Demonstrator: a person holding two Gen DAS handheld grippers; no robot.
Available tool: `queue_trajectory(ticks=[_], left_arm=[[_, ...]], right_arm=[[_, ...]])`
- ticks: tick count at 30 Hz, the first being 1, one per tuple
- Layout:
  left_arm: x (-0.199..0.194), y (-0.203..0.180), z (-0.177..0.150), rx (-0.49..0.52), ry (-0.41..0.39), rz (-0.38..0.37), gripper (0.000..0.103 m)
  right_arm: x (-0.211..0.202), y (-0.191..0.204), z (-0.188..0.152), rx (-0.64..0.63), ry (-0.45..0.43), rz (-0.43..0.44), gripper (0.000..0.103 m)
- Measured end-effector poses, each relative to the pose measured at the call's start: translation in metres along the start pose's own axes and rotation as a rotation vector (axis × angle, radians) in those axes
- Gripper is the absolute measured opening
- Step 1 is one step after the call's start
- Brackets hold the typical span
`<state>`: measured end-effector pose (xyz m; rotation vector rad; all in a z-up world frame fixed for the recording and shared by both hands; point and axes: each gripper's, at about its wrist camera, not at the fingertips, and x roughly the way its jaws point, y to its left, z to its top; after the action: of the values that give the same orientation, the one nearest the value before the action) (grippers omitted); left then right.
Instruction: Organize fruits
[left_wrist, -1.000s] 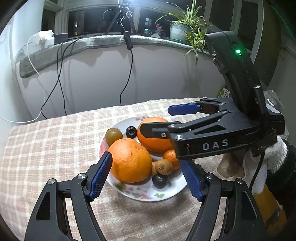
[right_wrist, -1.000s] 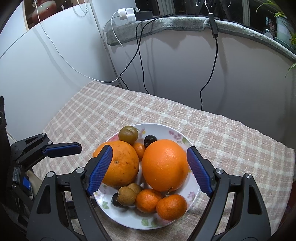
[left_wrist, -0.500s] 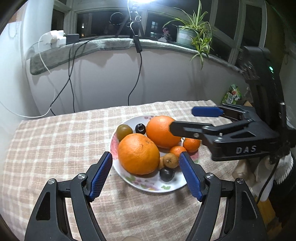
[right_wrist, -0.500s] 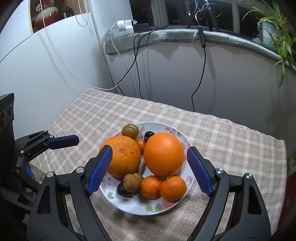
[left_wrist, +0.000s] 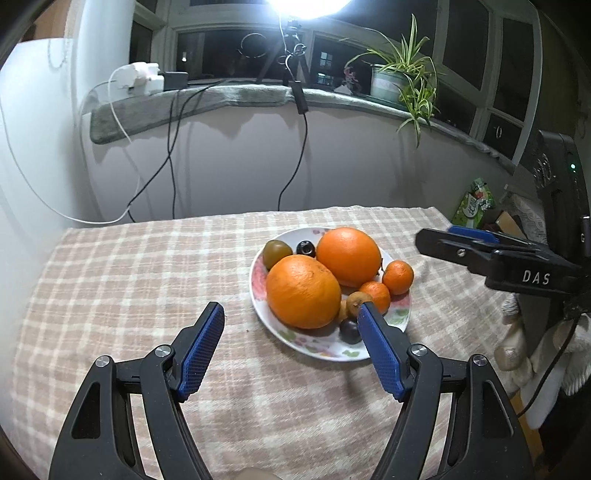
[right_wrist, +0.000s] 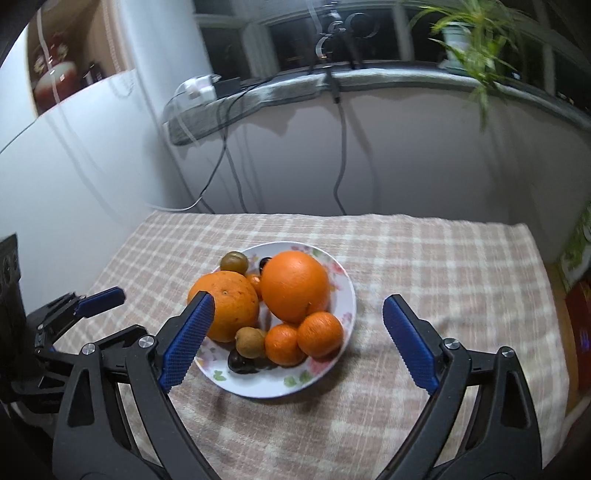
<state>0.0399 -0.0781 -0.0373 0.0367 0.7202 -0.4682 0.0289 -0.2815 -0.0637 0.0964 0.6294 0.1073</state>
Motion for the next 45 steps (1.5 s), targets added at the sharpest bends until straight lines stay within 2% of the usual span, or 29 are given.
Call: queue_trajectory(ticks=[8, 14, 16, 26, 29, 45], left_arm=[[-0.006, 0.001, -0.008, -0.006, -0.001, 0.036, 0.075], [-0.009, 0.002, -0.010, -0.014, -0.002, 0.051, 0.075], [-0.011, 0.003, -0.010, -0.019, -0.007, 0.057, 0.075], [-0.016, 0.010, -0.011, -0.038, -0.020, 0.068, 0.075], [-0.018, 0.011, -0.012, -0.040, -0.023, 0.071, 0.081], [-0.021, 0.011, -0.012, -0.044, -0.030, 0.081, 0.081]], right_arm=[[-0.018, 0.001, -0.013, 0.019, -0.048, -0.108, 0.099], [-0.026, 0.010, -0.013, -0.027, -0.086, -0.191, 0.100], [-0.030, 0.012, -0.013, -0.028, -0.097, -0.189, 0.103], [-0.037, 0.020, -0.010, -0.038, -0.136, -0.201, 0.103], [-0.037, 0.021, -0.010, -0.042, -0.133, -0.199, 0.103], [-0.038, 0.025, -0.010, -0.050, -0.130, -0.195, 0.103]])
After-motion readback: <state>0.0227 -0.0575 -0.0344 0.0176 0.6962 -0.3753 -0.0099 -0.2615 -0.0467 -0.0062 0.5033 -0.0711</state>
